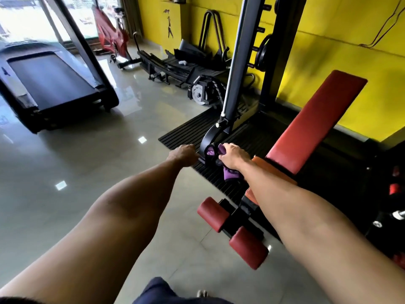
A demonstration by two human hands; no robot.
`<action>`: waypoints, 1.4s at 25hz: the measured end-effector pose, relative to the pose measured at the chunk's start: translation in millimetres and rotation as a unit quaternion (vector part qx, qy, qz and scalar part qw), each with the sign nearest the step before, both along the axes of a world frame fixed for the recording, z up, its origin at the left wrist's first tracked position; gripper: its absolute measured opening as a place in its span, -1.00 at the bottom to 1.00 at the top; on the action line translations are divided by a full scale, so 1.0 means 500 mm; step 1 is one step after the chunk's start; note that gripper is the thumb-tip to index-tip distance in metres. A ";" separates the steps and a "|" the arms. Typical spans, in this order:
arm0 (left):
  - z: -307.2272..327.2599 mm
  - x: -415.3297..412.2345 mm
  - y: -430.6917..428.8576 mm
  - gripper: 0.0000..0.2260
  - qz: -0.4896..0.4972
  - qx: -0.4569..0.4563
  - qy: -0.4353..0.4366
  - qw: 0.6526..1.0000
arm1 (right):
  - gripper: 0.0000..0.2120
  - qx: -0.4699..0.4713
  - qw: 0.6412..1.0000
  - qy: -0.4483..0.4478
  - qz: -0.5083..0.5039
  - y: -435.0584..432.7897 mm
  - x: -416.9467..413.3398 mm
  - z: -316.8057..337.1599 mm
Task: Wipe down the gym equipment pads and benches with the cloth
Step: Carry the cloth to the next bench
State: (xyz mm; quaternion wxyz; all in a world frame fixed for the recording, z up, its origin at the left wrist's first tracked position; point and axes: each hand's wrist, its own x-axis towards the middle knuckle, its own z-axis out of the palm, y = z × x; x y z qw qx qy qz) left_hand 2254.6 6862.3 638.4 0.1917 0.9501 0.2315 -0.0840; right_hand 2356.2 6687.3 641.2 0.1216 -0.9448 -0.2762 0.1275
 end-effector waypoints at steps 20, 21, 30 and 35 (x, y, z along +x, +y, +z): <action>-0.017 0.821 0.311 -0.55 -0.242 0.002 0.027 0.970 | -0.72 0.026 0.963 -0.015 -0.269 0.201 0.614 -0.054; -0.026 0.873 0.307 -0.56 -0.254 -0.002 0.029 0.967 | -0.71 0.029 0.959 -0.013 -0.282 0.200 0.655 -0.066; -0.062 1.233 0.228 -0.57 -0.314 -0.037 0.047 0.948 | -0.69 0.034 0.935 0.005 -0.352 0.159 0.966 -0.087; -0.083 1.414 0.167 -0.56 -0.376 -0.024 0.068 0.924 | -0.71 0.041 0.909 0.010 -0.415 0.109 1.104 -0.101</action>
